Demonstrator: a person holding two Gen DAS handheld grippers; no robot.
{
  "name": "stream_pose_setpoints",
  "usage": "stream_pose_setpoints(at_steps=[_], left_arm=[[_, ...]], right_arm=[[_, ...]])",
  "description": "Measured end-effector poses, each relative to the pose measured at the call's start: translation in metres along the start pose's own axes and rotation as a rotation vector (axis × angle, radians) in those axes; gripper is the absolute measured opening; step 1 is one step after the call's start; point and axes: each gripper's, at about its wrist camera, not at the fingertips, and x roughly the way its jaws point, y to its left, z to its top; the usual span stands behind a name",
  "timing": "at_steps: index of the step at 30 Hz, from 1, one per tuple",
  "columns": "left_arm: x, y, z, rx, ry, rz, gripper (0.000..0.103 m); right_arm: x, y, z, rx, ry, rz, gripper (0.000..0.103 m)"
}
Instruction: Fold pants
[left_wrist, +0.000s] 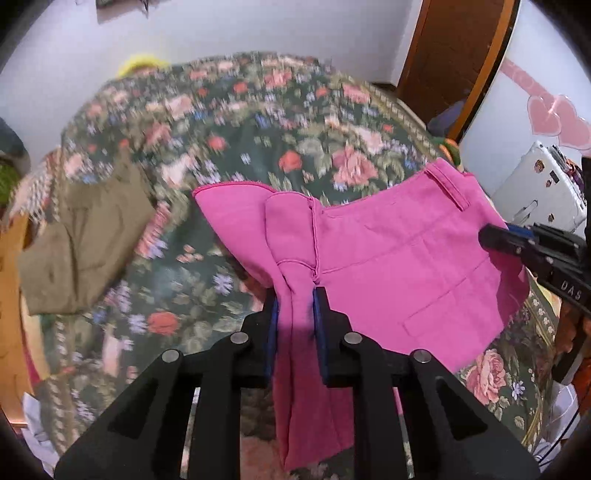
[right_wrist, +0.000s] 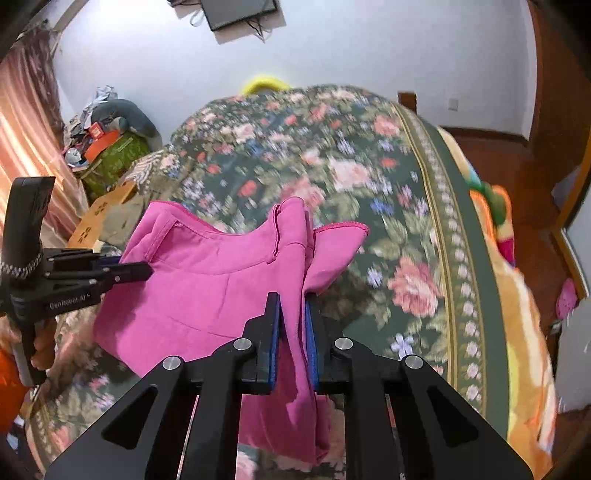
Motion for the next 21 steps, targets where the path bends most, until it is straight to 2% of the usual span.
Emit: stream_pose_setpoints(at_steps=[4,9,15,21], left_arm=[[-0.031,0.017,0.004,-0.01,-0.067,0.032,0.017],[-0.072,0.057,0.011,-0.049,-0.148,0.072,0.017],[-0.108,0.118,0.021,-0.114,-0.219,0.136,0.017],[-0.122,0.194,0.026,-0.213,-0.267,0.206,0.017]], right_arm=[[-0.01,0.023,0.021,-0.037,-0.04,0.009,0.011],[-0.01,0.061,0.052,-0.102,-0.086,0.028,0.011],[0.008,0.115,0.092,-0.182,-0.139,0.062,0.011],[0.04,0.168,0.135,-0.246,-0.181,0.113,0.011]])
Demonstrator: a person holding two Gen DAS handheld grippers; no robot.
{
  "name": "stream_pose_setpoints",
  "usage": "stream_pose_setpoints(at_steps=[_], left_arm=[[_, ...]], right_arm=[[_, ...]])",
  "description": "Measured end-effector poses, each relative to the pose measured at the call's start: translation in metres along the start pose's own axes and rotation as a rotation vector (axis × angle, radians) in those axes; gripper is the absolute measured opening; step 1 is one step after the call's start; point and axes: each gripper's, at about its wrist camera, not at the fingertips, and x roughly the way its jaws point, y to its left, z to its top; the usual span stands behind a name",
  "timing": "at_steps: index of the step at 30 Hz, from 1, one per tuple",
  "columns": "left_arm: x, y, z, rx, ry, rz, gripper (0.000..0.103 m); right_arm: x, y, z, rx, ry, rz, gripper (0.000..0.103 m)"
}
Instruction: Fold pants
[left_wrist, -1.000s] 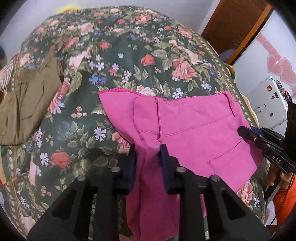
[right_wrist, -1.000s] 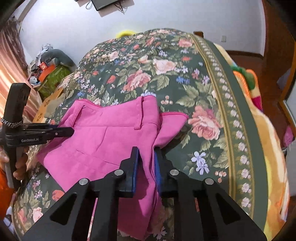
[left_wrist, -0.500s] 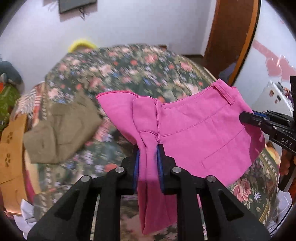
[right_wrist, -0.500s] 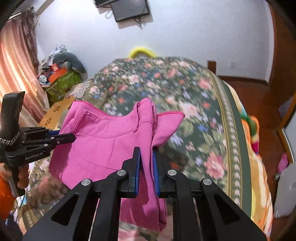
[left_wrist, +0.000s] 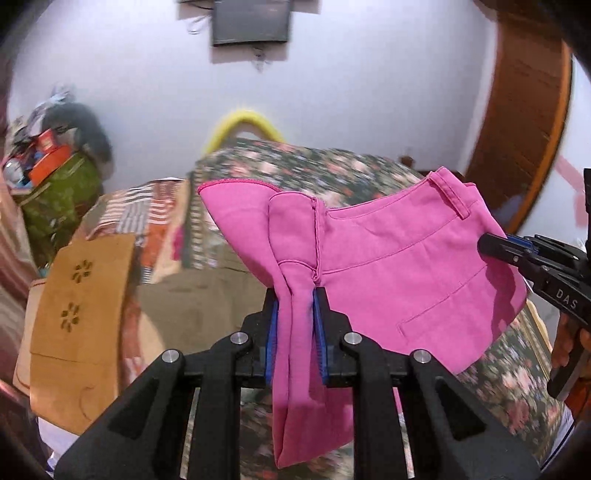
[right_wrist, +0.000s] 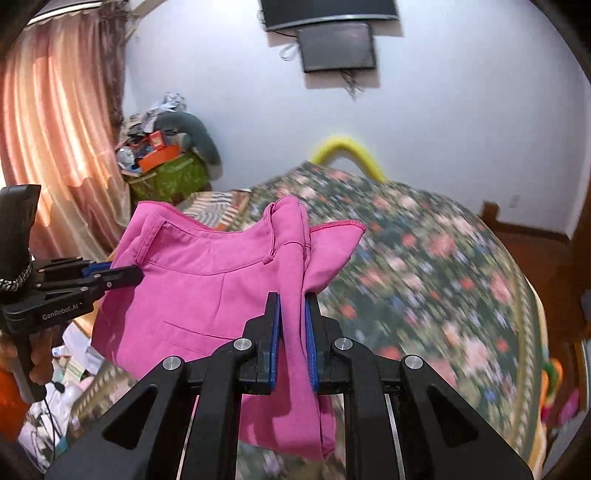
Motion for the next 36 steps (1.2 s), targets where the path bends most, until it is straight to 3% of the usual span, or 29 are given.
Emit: stream_pose_setpoints(at_steps=[8,15,22,28,33,36], left_arm=[[0.057,0.07,0.013,-0.055,0.023,0.099,0.017],[0.139,0.101,-0.009,-0.102,0.111,0.156,0.017],[0.207,0.108,-0.046,-0.088,0.241,0.186,0.019],[0.212,0.116,-0.053,-0.11,0.276,0.169,0.024],[0.185,0.122,-0.05,-0.158,0.298,0.155,0.024],[0.154,0.116,-0.046,-0.141,0.273,0.15,0.024]], right_arm=[[0.08,0.041,0.022,-0.084,0.024,0.023,0.011],[0.163,0.051,0.001,-0.121,0.157,0.027,0.011],[0.213,0.045,-0.02,-0.153,0.293,0.011,0.011],[0.212,0.05,-0.034,-0.237,0.334,-0.043,0.014],[0.183,0.047,-0.034,-0.242,0.347,-0.078,0.016],[0.152,0.047,-0.028,-0.219,0.319,-0.082,0.027]])
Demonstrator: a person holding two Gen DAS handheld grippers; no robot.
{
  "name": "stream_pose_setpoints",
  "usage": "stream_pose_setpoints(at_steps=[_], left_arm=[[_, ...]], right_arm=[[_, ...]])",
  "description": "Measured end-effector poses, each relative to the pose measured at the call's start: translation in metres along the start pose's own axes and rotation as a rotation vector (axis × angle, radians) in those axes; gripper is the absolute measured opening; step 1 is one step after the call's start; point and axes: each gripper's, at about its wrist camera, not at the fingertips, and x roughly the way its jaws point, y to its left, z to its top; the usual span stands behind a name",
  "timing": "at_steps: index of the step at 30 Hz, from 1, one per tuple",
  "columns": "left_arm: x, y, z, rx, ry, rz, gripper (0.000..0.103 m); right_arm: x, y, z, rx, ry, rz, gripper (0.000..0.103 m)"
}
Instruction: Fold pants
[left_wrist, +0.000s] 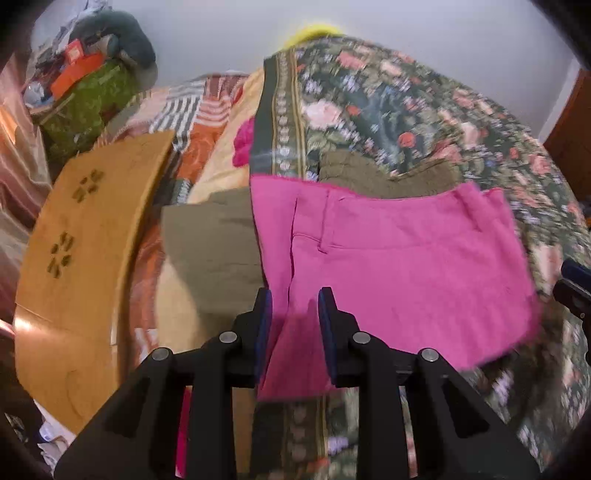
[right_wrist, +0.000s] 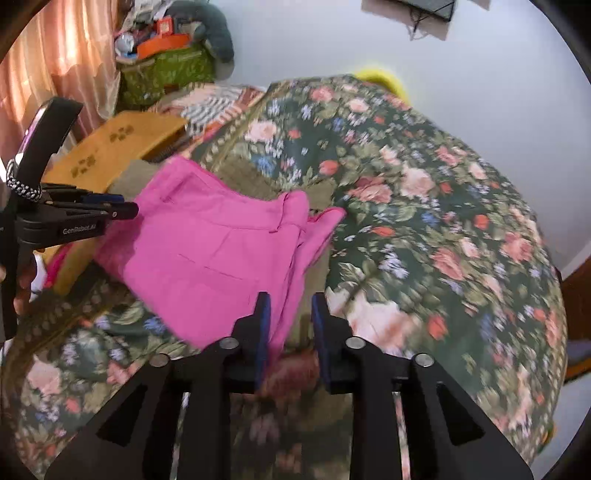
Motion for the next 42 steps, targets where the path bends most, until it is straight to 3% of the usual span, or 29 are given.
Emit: stream_pose_setpoints(at_steps=[2,6,13,19,26,31,33,35,37,42], left_arm=[[-0.032,-0.004,-0.006,0.027,-0.04,0.008,0.024],[-0.105,-0.016,-0.021,0.078,-0.142,-0.009,0.024],[-0.249,-0.029,-0.055,0.081,-0.373,-0.125,0.025],[-0.349,-0.036,-0.097,0.096,-0.565,-0.159,0.025],[-0.42,-0.046,-0.163,0.124,-0.752,-0.16,0.035],[-0.443,-0.047,-0.196,0.106,-0.825,-0.152,0.06],[-0.448,-0.046,-0.204,0.093,-0.849,-0.146,0.072],[-0.451,-0.044,-0.209,0.079,-0.864,-0.148,0.082],[-0.452,-0.042,-0.212,0.068,-0.875,-0.149,0.092],[-0.451,-0.039,-0.219,0.059,-0.881,-0.14,0.1]], right_arm=[[-0.02,-0.001,-0.001,0.021,-0.034,0.004,0.034],[-0.084,0.008,0.0,0.052,-0.148,0.016,0.034],[-0.193,0.039,-0.004,0.063,-0.386,0.036,0.034],[-0.273,0.073,-0.029,0.062,-0.568,0.069,0.034],[-0.329,0.105,-0.069,0.089,-0.713,0.11,0.034],[-0.349,0.118,-0.09,0.1,-0.771,0.117,0.034],[-0.353,0.122,-0.095,0.1,-0.776,0.108,0.042],[-0.355,0.125,-0.1,0.108,-0.786,0.091,0.066],[-0.359,0.127,-0.104,0.122,-0.804,0.071,0.071],[-0.358,0.128,-0.104,0.139,-0.811,-0.008,0.095]])
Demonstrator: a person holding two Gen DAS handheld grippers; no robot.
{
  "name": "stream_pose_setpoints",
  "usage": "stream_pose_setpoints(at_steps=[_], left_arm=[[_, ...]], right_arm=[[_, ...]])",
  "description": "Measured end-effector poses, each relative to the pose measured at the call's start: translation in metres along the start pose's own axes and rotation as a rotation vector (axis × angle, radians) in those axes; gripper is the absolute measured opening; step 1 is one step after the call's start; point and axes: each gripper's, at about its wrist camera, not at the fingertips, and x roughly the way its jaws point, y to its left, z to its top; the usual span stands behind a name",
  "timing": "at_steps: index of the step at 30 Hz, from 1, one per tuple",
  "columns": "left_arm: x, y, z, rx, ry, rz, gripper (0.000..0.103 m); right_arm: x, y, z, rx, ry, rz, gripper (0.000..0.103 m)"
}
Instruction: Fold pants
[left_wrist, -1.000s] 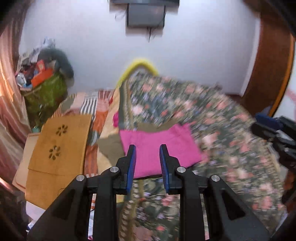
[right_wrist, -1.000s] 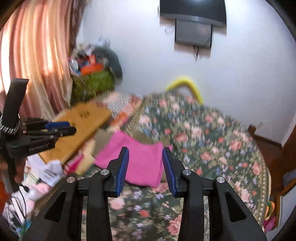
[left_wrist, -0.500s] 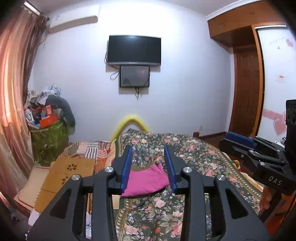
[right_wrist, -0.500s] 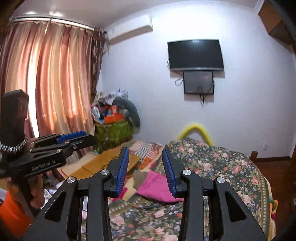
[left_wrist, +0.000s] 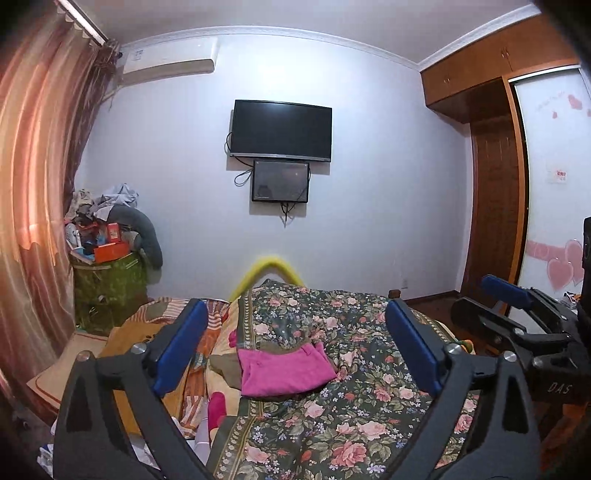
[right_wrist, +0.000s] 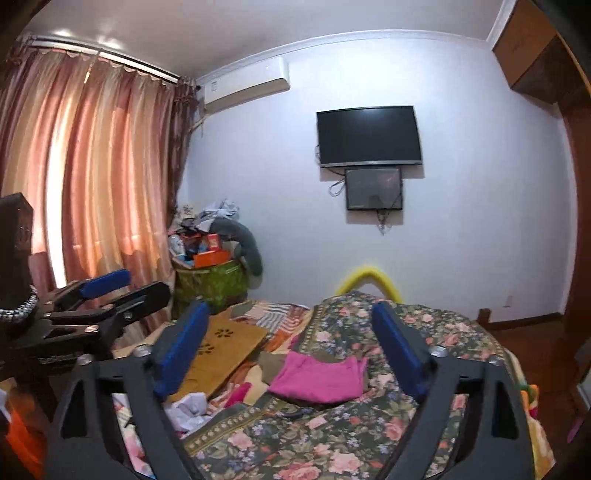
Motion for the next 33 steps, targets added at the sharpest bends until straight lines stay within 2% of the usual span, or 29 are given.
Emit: stream_pose_setpoints(at_steps=[1,2,33], left_arm=[[-0.001,0.0,0.0,0.0,-0.005,0.006,0.102],[-0.002,0.001,-0.001,-0.001,-0.01,0.01,0.102],[0.002,0.001,-0.013,-0.015,0.029,0.027,0.103]], right_arm=[[-0.001,0.0,0.0,-0.002,0.0,-0.012,0.101],[0.0,0.001,0.0,-0.004,0.0,-0.025,0.103],[-0.009,0.001,-0.009,0.022,0.027,-0.05,0.103]])
